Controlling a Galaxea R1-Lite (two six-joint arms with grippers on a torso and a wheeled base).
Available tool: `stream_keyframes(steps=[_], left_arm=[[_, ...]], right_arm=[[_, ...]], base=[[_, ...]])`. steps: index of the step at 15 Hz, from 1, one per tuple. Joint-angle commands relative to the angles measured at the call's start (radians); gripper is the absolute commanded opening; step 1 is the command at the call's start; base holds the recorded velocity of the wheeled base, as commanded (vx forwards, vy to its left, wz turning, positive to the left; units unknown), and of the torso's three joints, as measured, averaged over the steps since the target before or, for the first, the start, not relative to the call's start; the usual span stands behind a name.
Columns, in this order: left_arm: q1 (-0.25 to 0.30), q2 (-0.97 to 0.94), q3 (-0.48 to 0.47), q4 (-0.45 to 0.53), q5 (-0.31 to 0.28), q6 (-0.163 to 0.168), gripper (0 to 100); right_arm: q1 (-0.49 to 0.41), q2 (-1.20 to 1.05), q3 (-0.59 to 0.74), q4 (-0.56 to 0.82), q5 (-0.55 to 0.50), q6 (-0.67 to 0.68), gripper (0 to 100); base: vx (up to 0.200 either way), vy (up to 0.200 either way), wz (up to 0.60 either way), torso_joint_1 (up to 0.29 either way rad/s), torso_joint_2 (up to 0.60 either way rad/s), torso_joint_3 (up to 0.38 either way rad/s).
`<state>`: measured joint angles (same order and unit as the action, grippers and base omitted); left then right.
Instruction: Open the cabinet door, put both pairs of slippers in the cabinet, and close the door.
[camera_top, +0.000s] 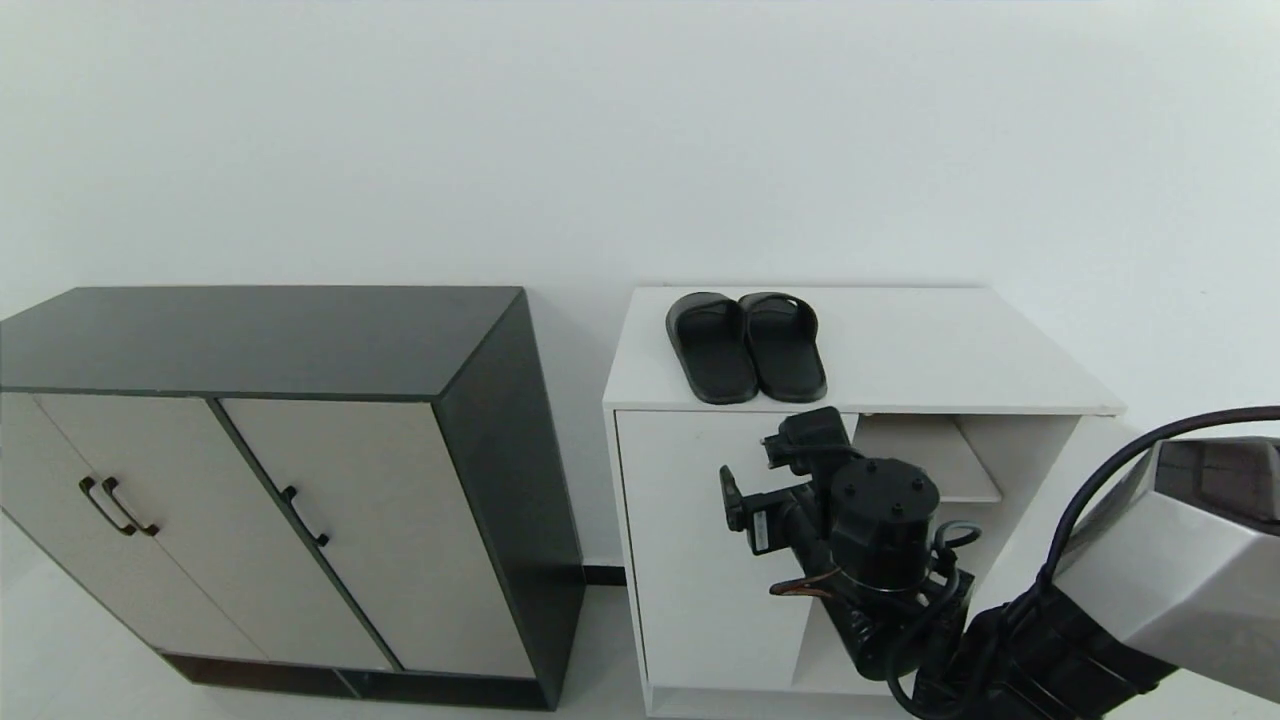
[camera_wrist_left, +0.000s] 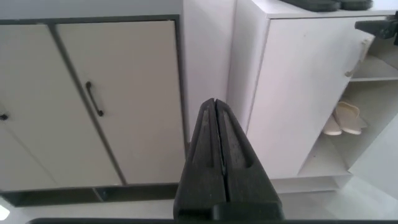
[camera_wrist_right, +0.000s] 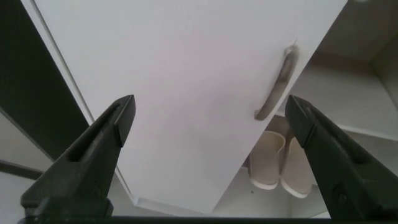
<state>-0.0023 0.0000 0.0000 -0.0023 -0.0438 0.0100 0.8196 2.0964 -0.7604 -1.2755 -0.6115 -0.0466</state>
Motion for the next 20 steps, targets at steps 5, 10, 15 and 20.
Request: stream_keyframes(steps=[5,10,15,20], left_arm=[[0.001,0.0,0.0,-0.001,-0.001,0.001,0],[0.001,0.0,0.0,-0.001,-0.001,0.002,0],[0.001,0.0,0.0,-0.001,-0.001,0.007,0],[0.001,0.0,0.0,-0.001,-0.001,0.007,0]], right_arm=[[-0.019,-0.07,-0.106,0.183,0.052,0.025,100],[-0.011,-0.2,-0.355,0.717,0.053,0.194,100],[-0.011,-0.207,-0.473,0.935,0.052,0.318,100],[-0.014,-0.177,-0.473,0.932,0.052,0.32,100]], base=[[0.0,0.0,0.0,0.028,-0.06,-0.036],[0.0,0.0,0.0,0.0,0.0,0.0],[0.0,0.0,0.0,0.0,0.0,0.0],[0.2,0.0,0.0,0.0,0.0,0.0]])
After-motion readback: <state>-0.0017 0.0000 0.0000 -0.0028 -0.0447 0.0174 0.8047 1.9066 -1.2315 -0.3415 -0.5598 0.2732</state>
